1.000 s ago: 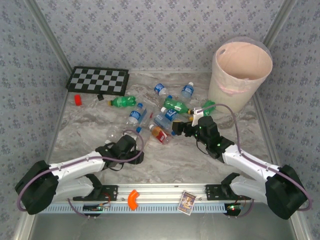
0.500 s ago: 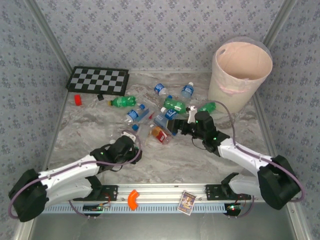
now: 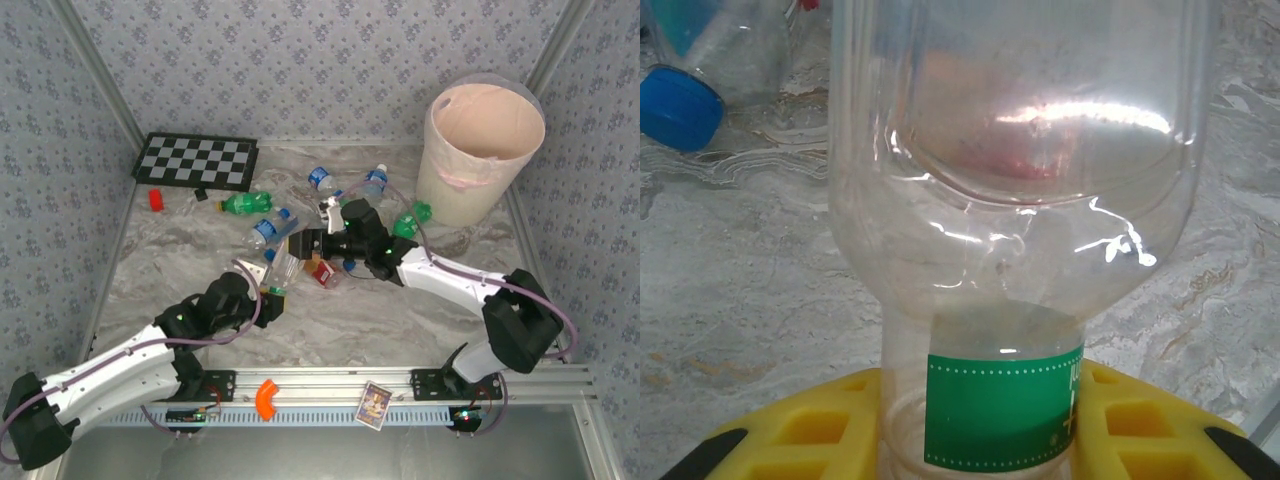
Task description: Put the plastic bottles in the bin
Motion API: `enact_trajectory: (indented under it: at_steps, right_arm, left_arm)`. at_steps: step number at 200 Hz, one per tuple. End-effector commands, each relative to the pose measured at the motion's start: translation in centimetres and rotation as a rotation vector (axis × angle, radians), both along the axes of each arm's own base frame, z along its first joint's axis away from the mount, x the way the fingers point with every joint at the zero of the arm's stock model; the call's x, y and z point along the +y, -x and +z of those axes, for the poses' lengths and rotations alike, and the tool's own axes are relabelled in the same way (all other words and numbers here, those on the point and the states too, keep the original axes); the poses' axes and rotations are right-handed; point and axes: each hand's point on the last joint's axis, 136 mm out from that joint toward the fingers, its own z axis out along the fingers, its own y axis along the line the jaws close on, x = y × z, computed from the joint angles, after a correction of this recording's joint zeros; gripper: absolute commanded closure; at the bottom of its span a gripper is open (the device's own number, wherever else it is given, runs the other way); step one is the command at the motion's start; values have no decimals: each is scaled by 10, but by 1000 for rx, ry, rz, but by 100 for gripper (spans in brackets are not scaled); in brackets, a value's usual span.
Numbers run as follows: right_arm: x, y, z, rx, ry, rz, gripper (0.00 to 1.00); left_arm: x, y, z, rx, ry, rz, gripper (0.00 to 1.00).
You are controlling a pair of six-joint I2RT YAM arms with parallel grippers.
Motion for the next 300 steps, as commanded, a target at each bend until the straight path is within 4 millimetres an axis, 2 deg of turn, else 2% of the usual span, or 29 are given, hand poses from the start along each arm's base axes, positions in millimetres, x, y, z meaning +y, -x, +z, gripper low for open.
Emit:
enact_trajectory:
  at_steps: [1,12,28,51,75,101,110,122,131,135,145,150,161,165,176,198,219,233,239,241,244,258,269,300]
  right_arm:
    - [12,10,-9,62,34,50,14]
    - [15,13,-14,76,46,62,15]
    - [20,17,-15,86,44,86,27]
    - [20,17,-11,84,29,88,39]
    - [18,17,1,58,13,76,41]
    - [12,16,12,23,15,56,42]
    - [7,14,16,9,21,40,42]
    - [-3,9,22,-6,34,6,42]
    - [-14,3,27,-21,37,-31,42]
    - [-19,0,31,-30,36,-47,42]
    - [-33,-9,38,-46,40,-95,42]
    - [-40,-14,44,-60,42,-118,42]
    - [-60,-25,55,-80,56,-179,42]
    - [-67,-29,59,-84,63,-206,42]
    - [-89,-39,73,-136,90,-259,42]
    - [-144,-63,102,-179,84,-429,42]
    - [-202,-80,140,-253,57,-608,42]
    - [-239,-85,170,-319,44,-731,42]
    - [-254,-88,176,-333,50,-784,43]
    - [-259,-87,190,-360,35,-803,43]
    - [-266,-87,200,-379,27,-825,43]
    - [-294,-89,226,-435,15,-930,43]
    - [-314,-91,243,-468,15,-1005,43]
    - [-360,-102,271,-510,52,-1187,47]
  left_arm:
    - [-8,2,24,-42,41,-45,72]
    - [-9,3,27,-48,51,-51,72]
    - [-10,3,29,-55,59,-56,72]
    - [-11,3,30,-55,56,-63,71]
    - [-11,3,31,-58,57,-60,67]
    - [-9,2,37,-65,68,-51,47]
    - [-8,2,40,-70,72,-39,34]
    - [-4,1,45,-80,80,-23,22]
    - [-4,2,49,-89,93,-24,20]
    - [-3,2,51,-93,100,-21,15]
    - [-1,3,55,-101,116,-17,13]
    - [0,3,58,-106,125,-12,7]
    - [3,4,61,-116,141,-4,5]
    - [4,5,62,-119,144,-1,1]
    - [7,5,65,-127,156,10,0]
    - [13,5,68,-137,174,36,0]
    - [16,6,70,-139,190,46,0]
    - [16,7,71,-141,202,48,0]
    - [16,8,72,-141,208,46,0]
    - [16,8,72,-143,208,45,0]
    - [16,8,73,-144,212,45,0]
    - [16,8,73,-144,218,42,0]
    - [16,9,74,-143,226,39,0]
    - [16,13,75,-135,258,32,1]
